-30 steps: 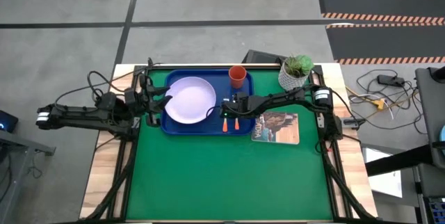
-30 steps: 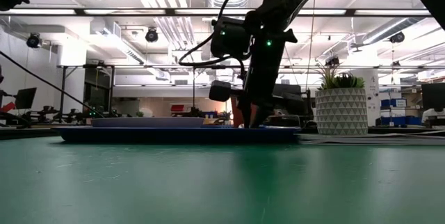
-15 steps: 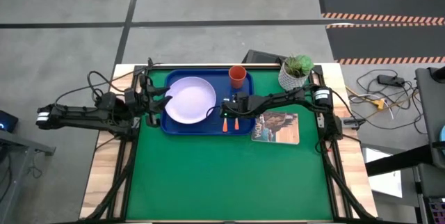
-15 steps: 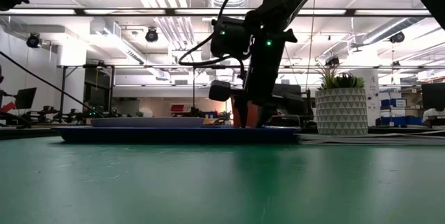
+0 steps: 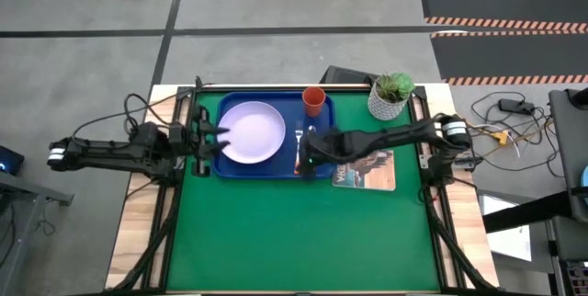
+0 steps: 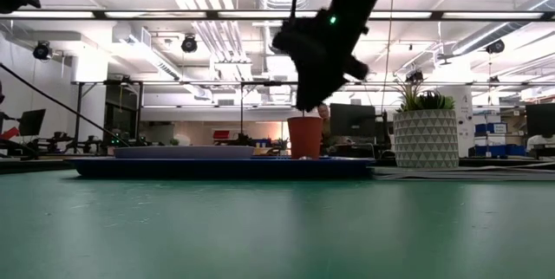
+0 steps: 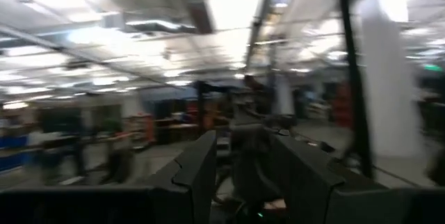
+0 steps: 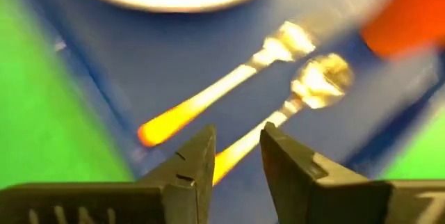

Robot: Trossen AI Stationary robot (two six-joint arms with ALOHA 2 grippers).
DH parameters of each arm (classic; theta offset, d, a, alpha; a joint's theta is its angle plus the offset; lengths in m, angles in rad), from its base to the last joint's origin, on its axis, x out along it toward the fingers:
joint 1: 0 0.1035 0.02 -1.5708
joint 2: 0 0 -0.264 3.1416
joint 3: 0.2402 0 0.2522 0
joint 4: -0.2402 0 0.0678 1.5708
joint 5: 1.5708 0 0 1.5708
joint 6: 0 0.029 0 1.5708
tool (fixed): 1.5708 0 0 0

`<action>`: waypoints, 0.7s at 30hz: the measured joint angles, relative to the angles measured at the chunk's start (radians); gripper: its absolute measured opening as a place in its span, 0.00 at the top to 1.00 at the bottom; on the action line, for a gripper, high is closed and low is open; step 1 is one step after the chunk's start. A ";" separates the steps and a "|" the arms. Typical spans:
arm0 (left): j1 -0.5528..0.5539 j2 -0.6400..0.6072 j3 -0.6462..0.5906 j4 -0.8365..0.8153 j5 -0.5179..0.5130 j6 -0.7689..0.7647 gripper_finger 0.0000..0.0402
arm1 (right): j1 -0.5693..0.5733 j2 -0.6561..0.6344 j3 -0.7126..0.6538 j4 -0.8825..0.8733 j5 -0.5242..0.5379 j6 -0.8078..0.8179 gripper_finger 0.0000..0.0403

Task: Pick and place plate/cup/fork/spoon on tray
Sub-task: Return to Home Position

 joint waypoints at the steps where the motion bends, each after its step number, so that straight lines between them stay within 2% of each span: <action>1: 0.000 0.005 0.000 -0.001 0.035 -0.001 0.69 | 0.018 -0.012 -0.011 0.032 -0.001 -0.070 0.75; 3: 0.000 0.020 0.001 -0.018 0.116 -0.003 0.69 | 0.055 -0.035 -0.048 0.122 -0.001 -0.215 0.77; 7: -0.002 0.029 0.001 -0.222 0.270 -0.098 0.69 | 0.114 -0.107 -0.159 0.324 -0.015 -0.491 0.83; 10: -0.012 0.016 -0.002 -0.368 0.228 -0.149 0.70 | 0.131 -0.186 -0.285 0.449 -0.021 -0.604 0.87; 14: -0.013 -0.043 -0.003 -0.483 0.205 -0.120 0.74 | 0.110 -0.335 -0.504 0.645 -0.053 -0.652 0.90; 21: -0.013 -0.149 -0.043 -0.490 0.203 -0.042 0.80 | 0.015 -0.620 -0.858 0.995 -0.233 -0.721 0.93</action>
